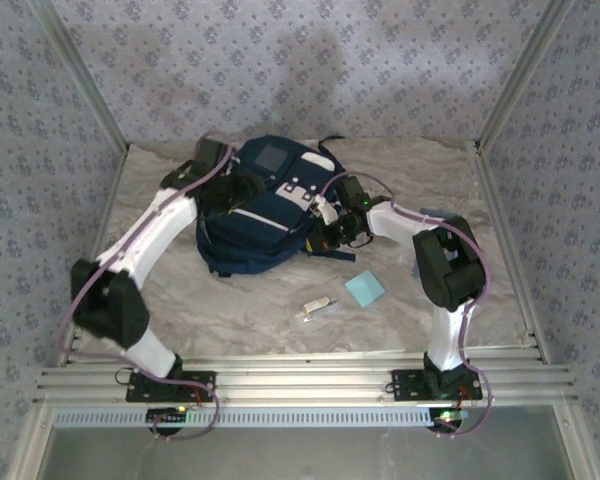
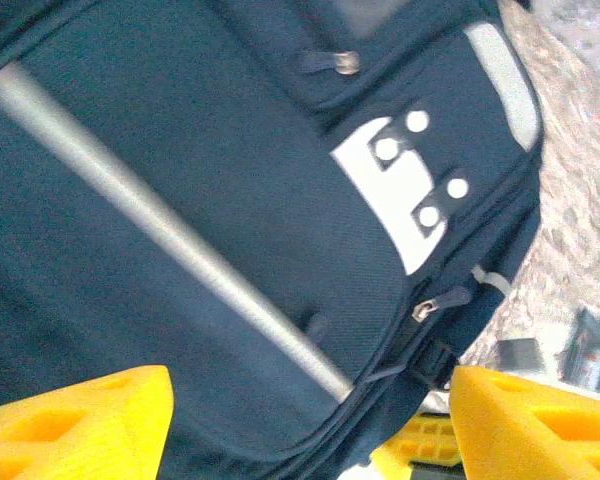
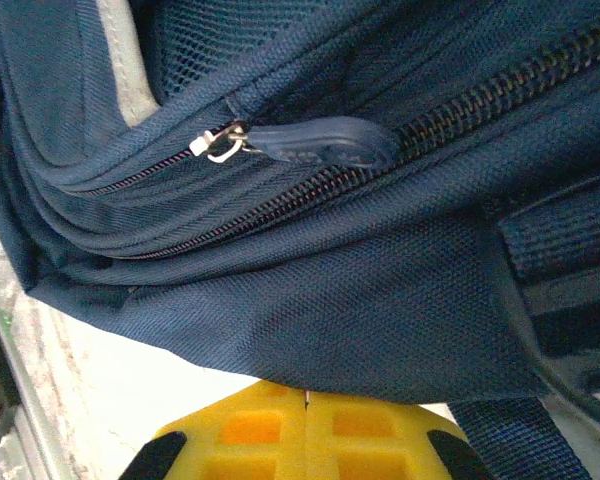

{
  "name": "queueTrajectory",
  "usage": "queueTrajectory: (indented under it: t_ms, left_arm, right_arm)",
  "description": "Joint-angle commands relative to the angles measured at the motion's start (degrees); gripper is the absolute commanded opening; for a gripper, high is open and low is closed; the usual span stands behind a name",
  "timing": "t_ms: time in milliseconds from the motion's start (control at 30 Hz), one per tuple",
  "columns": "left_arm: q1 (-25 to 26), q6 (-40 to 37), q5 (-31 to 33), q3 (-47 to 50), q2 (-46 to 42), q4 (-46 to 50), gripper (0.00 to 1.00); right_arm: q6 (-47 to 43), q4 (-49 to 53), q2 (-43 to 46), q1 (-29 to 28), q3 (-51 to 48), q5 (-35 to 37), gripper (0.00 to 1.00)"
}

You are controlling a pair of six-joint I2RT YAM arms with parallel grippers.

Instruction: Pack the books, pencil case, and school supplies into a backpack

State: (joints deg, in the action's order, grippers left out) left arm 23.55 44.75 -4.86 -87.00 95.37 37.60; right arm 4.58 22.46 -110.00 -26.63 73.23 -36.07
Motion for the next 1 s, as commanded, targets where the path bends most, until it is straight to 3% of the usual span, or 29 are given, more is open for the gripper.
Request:
queueTrajectory:
  t_ms: [0,100,333,567,667,767,833,933,967]
  left_arm:
    - [3.19,-11.57,-1.59,-10.03,8.86,8.36,0.71]
    - [5.5,-16.27,-1.51,-17.83,17.02,14.28,0.69]
    - [11.93,-23.44,5.77,-35.51,32.88,24.31,0.65]
    - [15.53,-24.59,7.41,-48.65,44.31,28.7,0.64]
    - [16.51,-25.08,11.13,-54.15,49.27,31.6,0.61]
    - [16.49,-25.24,13.72,-55.5,52.86,33.38,0.44]
    - [16.27,-25.08,14.11,-54.9,54.53,33.72,0.25]
    - [15.96,-23.66,11.84,-53.01,55.53,32.56,0.05]
    - [15.81,-22.87,10.33,-52.18,55.49,31.5,0.03]
  right_arm:
    - [-1.37,3.37,1.54,0.8,0.31,3.42,0.0]
    - [-0.98,3.51,1.45,2.19,-0.12,4.6,0.0]
    - [0.2,2.17,1.44,4.61,-1.46,5.14,0.0]
    - [1.96,-0.83,1.44,4.83,-3.83,5.13,0.0]
    - [2.51,-2.2,1.86,4.95,-4.41,4.83,0.0]
    - [3.57,-5.03,3.2,4.73,-7.96,4.46,0.0]
    - [4.01,-6.87,4.35,3.5,-9.71,4.9,0.0]
    - [4.32,-8.62,5.55,0.94,-11.4,5.68,0.0]
    - [4.46,-8.96,5.82,0.16,-11.67,6.07,0.0]
